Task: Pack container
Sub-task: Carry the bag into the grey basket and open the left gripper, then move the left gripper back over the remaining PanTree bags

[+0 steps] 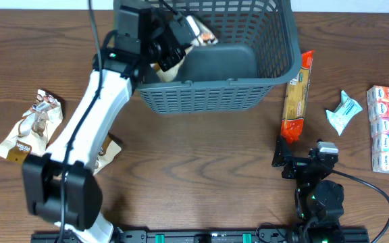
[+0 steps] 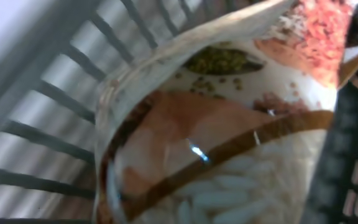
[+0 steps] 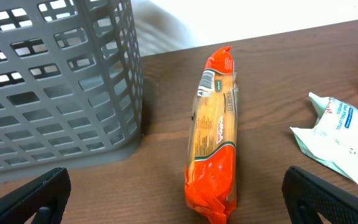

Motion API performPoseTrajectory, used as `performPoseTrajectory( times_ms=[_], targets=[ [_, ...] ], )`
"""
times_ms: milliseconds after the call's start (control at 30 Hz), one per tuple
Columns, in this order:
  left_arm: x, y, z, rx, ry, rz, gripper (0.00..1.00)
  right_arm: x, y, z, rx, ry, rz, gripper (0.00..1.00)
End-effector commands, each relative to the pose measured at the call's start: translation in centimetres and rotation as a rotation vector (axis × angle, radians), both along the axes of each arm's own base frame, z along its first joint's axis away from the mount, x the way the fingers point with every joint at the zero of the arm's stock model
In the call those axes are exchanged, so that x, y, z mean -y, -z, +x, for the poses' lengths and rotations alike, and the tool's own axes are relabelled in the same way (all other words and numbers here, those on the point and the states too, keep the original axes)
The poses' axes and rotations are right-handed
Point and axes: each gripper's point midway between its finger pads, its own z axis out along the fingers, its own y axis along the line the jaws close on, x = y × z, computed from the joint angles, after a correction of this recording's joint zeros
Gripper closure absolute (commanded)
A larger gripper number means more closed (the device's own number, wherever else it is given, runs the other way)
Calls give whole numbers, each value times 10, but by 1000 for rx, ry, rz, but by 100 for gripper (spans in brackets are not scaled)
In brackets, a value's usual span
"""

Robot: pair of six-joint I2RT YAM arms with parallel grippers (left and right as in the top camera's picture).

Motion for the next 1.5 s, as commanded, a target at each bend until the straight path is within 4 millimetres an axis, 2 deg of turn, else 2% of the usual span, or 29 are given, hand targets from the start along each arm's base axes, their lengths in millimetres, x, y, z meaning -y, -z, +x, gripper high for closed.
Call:
performPoseTrajectory(
  times_ms=[0, 67, 167, 367, 467, 633, 733, 767, 833, 867, 933, 1033, 1100, 1233, 1333, 1467],
  targets=[
    [7, 9, -7, -46, 52, -14, 76, 1, 2, 0, -6, 7, -19, 1],
    [6, 21, -10, -90, 51, -2, 68, 1, 2, 0, -6, 7, -19, 1],
    [5, 28, -13, -120, 51, 6, 51, 1, 2, 0, -6, 7, -19, 1],
    [5, 14, -16, -92, 51, -2, 49, 1, 2, 0, -6, 7, -19, 1],
    [3, -8, -20, -43, 51, -14, 49, 1, 2, 0, -6, 7, -19, 1],
    [-10, -70, -26, 126, -8, -16, 44, 1, 2, 0, -6, 7, -19, 1],
    [-24, -103, -32, 213, -68, -4, 31, 1, 2, 0, -6, 7, -19, 1],
    [-30, -110, -33, 233, -94, 6, 30, 1, 2, 0, -6, 7, -19, 1],
    [-52, -125, -33, 275, -202, 49, 29, 1, 2, 0, -6, 7, -19, 1],
    [-70, -133, -32, 290, -297, 71, 27, 1, 2, 0, -6, 7, -19, 1],
    [-103, -140, -33, 284, -463, 87, 17, 1, 2, 0, -6, 7, -19, 1],
    [-163, -138, -48, 199, -754, 71, 0, 1, 2, 0, -6, 7, -19, 1],
    [-192, -128, -66, 105, -881, 42, 1, 1, 2, 0, -6, 7, -19, 1],
    [-227, -114, -103, -28, -1016, 25, 1, 1, 2, 0, -6, 7, -19, 1],
    [-241, -101, -128, -108, -1050, 74, 1, 1, 2, 0, -6, 7, -19, 1],
    [-256, -69, -154, -281, -1136, 110, 1, 1, 2, 0, -6, 7, -19, 1]
  ],
)
